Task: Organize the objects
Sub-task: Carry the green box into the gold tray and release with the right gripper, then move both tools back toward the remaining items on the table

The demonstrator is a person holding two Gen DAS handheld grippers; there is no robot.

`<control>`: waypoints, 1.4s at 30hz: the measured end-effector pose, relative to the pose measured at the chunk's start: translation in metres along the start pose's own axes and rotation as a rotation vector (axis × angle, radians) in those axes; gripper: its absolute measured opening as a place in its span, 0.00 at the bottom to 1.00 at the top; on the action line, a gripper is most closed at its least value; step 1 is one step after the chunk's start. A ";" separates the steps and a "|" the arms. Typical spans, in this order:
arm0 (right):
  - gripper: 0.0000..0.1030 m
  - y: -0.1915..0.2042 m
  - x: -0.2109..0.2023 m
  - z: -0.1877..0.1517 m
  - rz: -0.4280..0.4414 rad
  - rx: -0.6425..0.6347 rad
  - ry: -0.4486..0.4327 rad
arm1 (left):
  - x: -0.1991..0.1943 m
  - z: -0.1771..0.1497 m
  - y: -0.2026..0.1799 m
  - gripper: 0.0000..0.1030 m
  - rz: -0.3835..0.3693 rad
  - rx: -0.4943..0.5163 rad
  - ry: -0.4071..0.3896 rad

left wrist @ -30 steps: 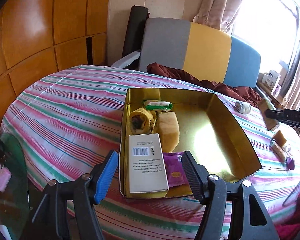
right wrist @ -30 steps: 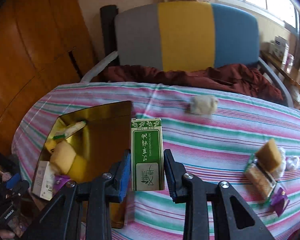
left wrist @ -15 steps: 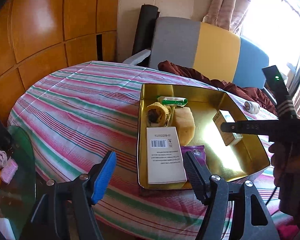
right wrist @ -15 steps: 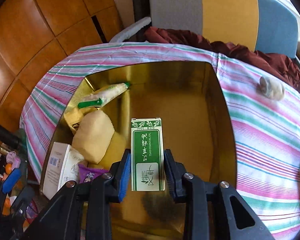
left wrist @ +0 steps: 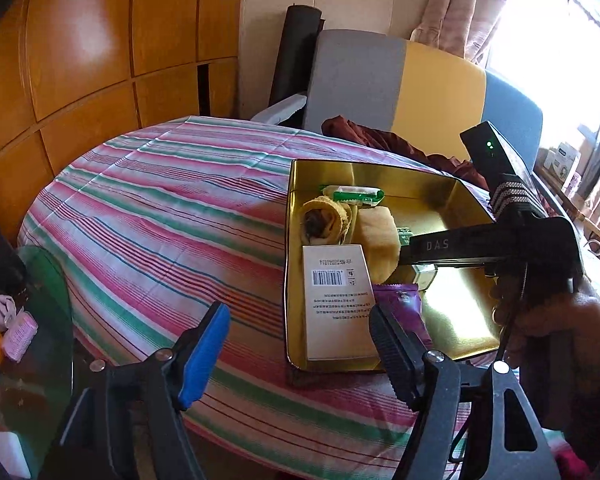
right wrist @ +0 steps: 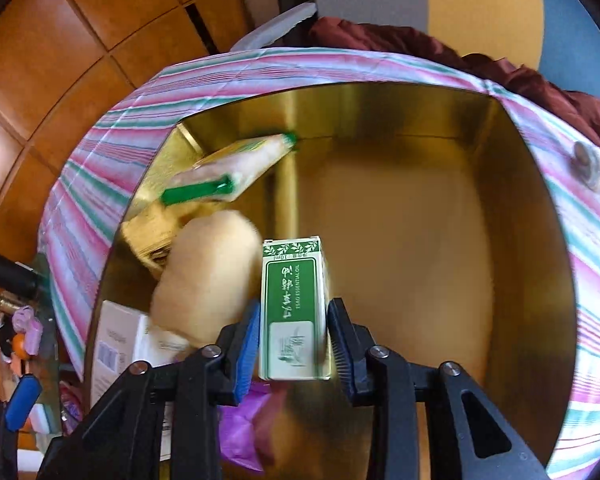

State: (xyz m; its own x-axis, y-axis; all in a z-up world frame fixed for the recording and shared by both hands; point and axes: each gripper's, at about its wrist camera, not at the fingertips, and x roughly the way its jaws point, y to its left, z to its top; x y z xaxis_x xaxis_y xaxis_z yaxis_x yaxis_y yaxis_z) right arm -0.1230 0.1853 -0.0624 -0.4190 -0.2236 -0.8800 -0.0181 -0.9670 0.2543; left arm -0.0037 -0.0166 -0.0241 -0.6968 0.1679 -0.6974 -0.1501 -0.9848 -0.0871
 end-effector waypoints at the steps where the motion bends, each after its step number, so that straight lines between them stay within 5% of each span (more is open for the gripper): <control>1: 0.44 0.000 0.000 -0.001 0.010 0.001 -0.001 | 0.000 0.000 0.001 0.71 0.001 -0.002 0.000; 13: 0.51 -0.023 -0.055 -0.014 0.029 0.027 -0.115 | -0.002 0.000 -0.002 0.74 0.001 0.007 -0.011; 15: 0.55 -0.035 -0.071 -0.017 0.009 0.036 -0.148 | -0.003 0.001 -0.003 0.75 0.002 0.011 -0.014; 18: 0.76 -0.059 -0.096 -0.020 -0.013 0.074 -0.208 | -0.005 0.001 -0.006 0.75 0.000 0.020 -0.018; 26: 0.77 -0.150 -0.159 -0.039 -0.140 0.217 -0.304 | -0.012 0.006 -0.020 0.75 -0.026 0.056 -0.041; 35: 0.77 -0.294 -0.226 -0.096 -0.318 0.552 -0.391 | -0.014 0.016 -0.056 0.81 -0.083 0.134 -0.045; 42: 0.79 -0.394 -0.250 -0.173 -0.352 0.959 -0.493 | -0.016 0.025 -0.106 0.81 -0.162 0.230 -0.053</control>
State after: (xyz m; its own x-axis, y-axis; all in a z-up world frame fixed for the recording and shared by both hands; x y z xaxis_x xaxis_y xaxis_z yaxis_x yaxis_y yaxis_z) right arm 0.1461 0.6010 -0.0123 -0.5608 0.3199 -0.7636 -0.8051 -0.4259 0.4128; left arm 0.0053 0.0865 0.0140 -0.6852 0.3306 -0.6491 -0.4139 -0.9099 -0.0265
